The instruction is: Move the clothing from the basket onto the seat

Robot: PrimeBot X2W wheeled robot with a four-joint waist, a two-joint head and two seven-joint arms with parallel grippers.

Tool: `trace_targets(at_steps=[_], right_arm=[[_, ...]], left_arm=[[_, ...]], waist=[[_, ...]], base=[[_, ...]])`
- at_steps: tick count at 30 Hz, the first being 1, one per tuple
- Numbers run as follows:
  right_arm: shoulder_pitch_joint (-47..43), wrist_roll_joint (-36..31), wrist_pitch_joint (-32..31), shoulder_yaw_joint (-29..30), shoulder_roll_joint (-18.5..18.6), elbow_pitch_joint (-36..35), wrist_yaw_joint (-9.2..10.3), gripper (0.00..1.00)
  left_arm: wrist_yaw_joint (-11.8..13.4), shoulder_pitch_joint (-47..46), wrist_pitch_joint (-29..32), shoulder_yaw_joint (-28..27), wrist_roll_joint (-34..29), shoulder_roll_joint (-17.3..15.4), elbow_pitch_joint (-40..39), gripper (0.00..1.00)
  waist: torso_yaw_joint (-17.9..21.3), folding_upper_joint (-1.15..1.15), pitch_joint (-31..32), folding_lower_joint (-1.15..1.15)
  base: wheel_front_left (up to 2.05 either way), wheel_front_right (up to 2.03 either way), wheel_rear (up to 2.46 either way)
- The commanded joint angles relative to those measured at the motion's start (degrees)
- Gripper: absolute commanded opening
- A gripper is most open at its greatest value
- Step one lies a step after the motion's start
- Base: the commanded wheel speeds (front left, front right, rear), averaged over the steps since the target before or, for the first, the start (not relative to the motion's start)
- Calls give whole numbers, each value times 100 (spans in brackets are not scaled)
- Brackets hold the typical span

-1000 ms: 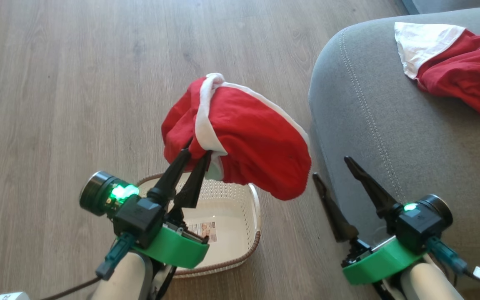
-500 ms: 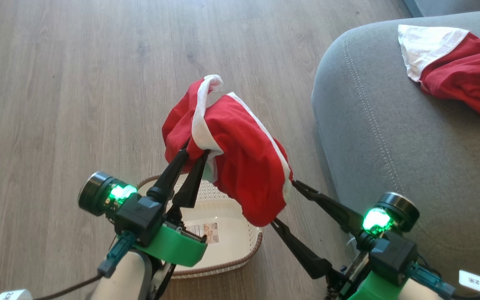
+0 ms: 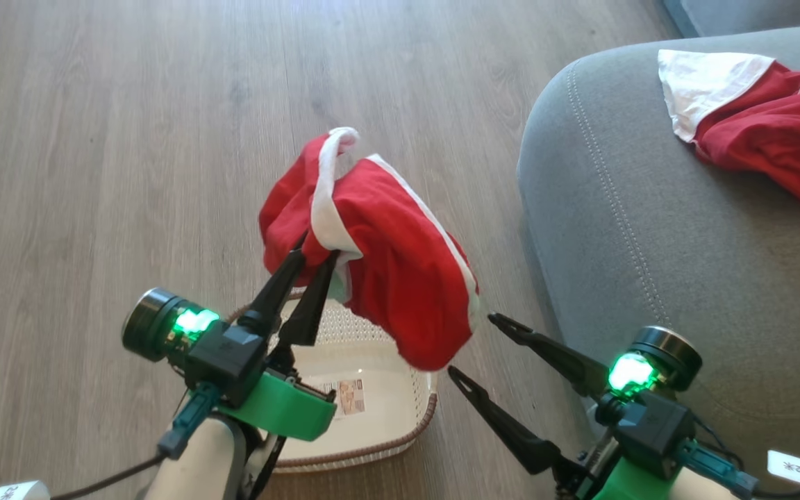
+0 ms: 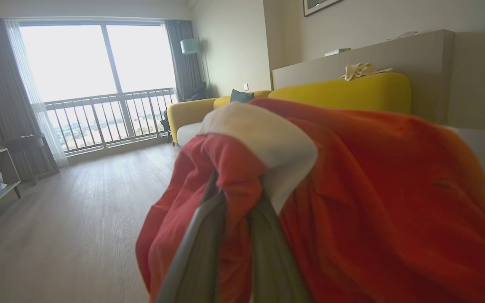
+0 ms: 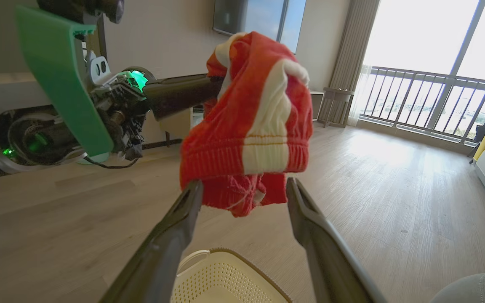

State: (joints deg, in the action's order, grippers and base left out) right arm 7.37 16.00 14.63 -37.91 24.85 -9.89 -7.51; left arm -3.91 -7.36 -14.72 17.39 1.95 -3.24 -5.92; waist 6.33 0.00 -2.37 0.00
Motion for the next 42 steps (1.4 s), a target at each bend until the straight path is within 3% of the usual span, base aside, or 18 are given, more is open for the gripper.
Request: trace_targets(at_steps=[1, 7, 21, 42], right_arm=[[-21, 45, 37, -62, 165, -181, 2, 100], [-140, 48, 37, -139, 382, -299, 2, 100], [-129, -142, 37, 270, 174, -261, 2, 100], [-26, -723, 37, 527, -337, 398, 2, 100]], left_arm=[[-7, -193, -28, -232, -43, 36, -172, 0], [6, -129, -28, -316, -70, 34, -152, 0], [-70, -95, -28, 122, -261, -3, -111, 0], [-282, -351, -28, 1750, -266, -185, -280, 0]], waist=[[21, 0, 31, 0], [86, 0, 92, 0], [-14, 0, 133, 0], [-343, 0, -47, 0]], base=[[0, 0, 0], [0, 0, 0], [0, 0, 0], [0, 0, 0]])
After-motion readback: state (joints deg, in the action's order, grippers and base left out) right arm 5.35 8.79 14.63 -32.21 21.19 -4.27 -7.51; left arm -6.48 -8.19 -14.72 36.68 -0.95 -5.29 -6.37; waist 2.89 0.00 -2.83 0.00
